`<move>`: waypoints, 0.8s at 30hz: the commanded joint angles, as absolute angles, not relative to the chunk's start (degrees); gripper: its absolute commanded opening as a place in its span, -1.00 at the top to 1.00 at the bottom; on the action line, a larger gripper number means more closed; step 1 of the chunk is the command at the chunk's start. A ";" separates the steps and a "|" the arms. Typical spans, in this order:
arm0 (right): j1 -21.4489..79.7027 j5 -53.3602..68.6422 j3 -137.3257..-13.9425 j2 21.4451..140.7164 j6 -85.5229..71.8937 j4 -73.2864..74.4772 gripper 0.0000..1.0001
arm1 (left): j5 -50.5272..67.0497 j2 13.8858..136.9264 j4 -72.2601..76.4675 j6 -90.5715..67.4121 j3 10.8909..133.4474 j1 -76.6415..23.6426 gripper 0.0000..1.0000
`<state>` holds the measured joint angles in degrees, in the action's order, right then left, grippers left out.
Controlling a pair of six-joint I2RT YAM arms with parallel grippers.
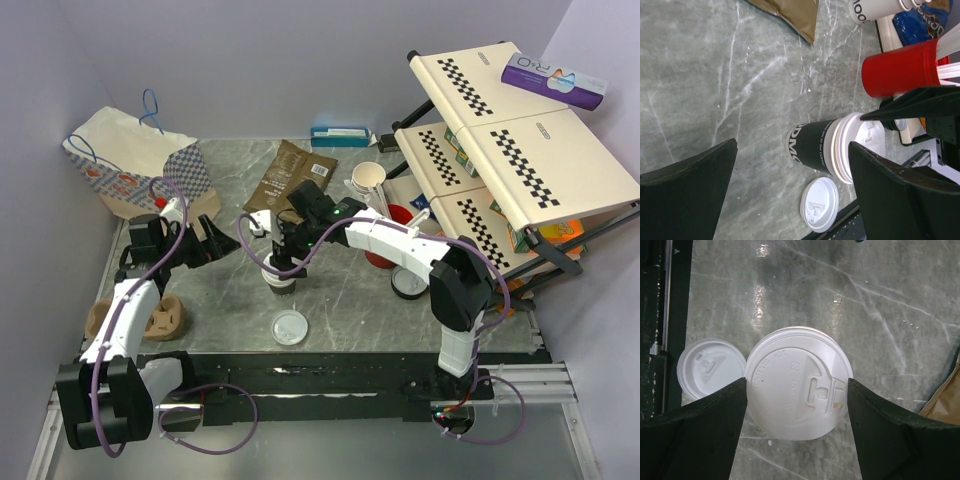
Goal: Pack the takeout coffee
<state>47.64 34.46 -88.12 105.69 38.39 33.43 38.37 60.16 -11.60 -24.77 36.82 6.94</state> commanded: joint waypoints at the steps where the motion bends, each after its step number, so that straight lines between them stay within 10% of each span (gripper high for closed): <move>1: 48.25 34.19 -90.70 106.61 37.97 31.46 -0.64 | 40.78 58.89 -9.76 -26.37 35.69 7.21 -0.97; 24: 49.75 33.75 -89.21 106.44 40.34 32.61 -0.67 | 45.09 61.26 -5.81 -29.44 32.61 7.12 -0.98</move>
